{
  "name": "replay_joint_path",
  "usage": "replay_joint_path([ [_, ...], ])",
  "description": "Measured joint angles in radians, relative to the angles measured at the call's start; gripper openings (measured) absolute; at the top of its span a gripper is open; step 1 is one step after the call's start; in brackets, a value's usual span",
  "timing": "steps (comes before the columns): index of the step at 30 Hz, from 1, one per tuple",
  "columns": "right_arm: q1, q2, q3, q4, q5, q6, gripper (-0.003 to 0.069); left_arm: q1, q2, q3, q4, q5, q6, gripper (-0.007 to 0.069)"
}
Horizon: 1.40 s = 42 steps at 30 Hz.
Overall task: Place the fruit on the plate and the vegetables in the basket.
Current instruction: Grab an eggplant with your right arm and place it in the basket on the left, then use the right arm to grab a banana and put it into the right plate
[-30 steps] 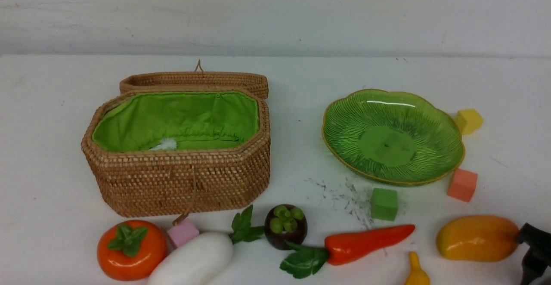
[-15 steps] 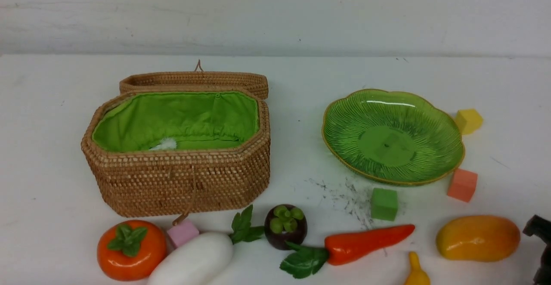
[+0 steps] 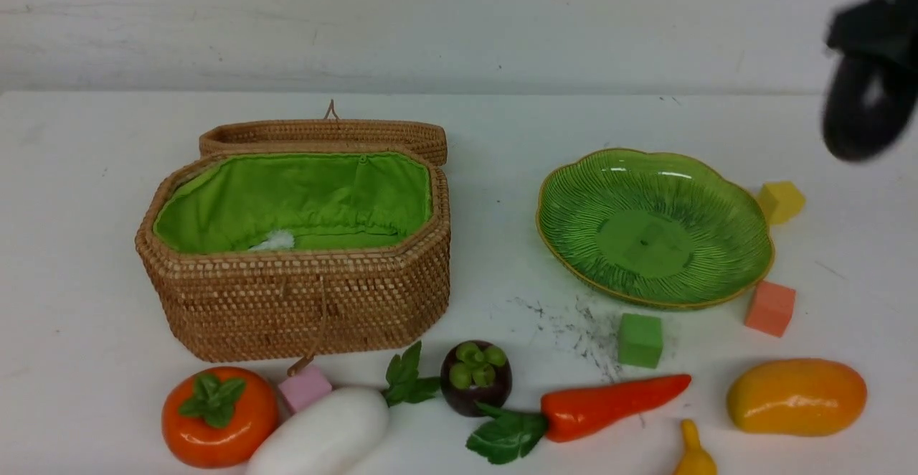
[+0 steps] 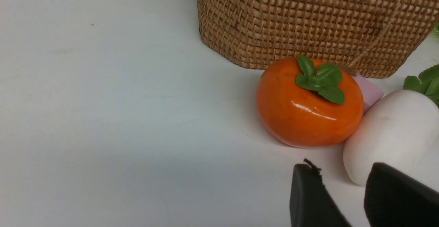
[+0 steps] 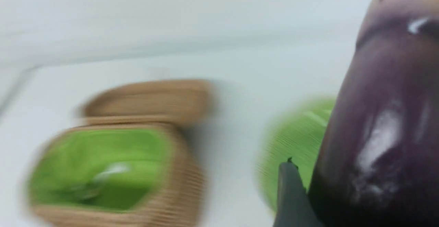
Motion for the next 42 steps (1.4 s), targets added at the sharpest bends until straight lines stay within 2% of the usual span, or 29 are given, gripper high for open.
replay_joint_path([
  [4,0.141,0.208,-0.269,0.084,0.061,-0.16,0.0382,0.0,0.0,0.0,0.0,0.0,0.0,0.0239],
  [9,0.278,0.525,-0.544,0.091,0.117,-0.224,0.0382,0.0,0.0,0.0,0.0,0.0,0.0,0.0239],
  [10,0.283,0.525,-0.556,0.091,0.12,-0.227,0.0382,0.0,0.0,0.0,0.0,0.0,0.0,0.0239],
  [13,0.366,0.763,-0.753,0.091,0.175,-0.332,0.0382,0.0,0.0,0.0,0.0,0.0,0.0,0.0239],
  [17,0.424,0.981,-0.959,0.097,0.204,-0.455,0.0382,0.0,0.0,0.0,0.0,0.0,0.0,0.0239],
  [23,0.459,1.124,-1.037,0.105,0.193,-0.592,0.0382,0.0,0.0,0.0,0.0,0.0,0.0,0.0239],
  [27,0.461,1.149,-1.037,0.091,0.193,-0.604,0.0382,0.0,0.0,0.0,0.0,0.0,0.0,0.0239],
  [30,0.461,1.149,-1.04,0.038,0.193,-0.57,0.0388,0.0,0.0,0.0,0.0,0.0,0.0,0.0239],
  [32,0.461,1.146,-1.042,0.01,0.196,-0.53,0.043,0.0,0.0,0.0,0.0,0.0,0.0,0.0239],
  [36,0.451,1.135,-1.042,-0.016,0.221,-0.462,0.0585,0.0,0.0,0.0,0.0,0.0,0.0,0.0239],
  [38,0.444,1.125,-1.042,-0.024,0.229,-0.447,0.0636,0.0,0.0,0.0,0.0,0.0,0.0,0.0239],
  [42,0.41,1.062,-1.038,-0.025,0.286,-0.421,0.0679,0.0,0.0,0.0,0.0,0.0,0.0,0.0239],
])
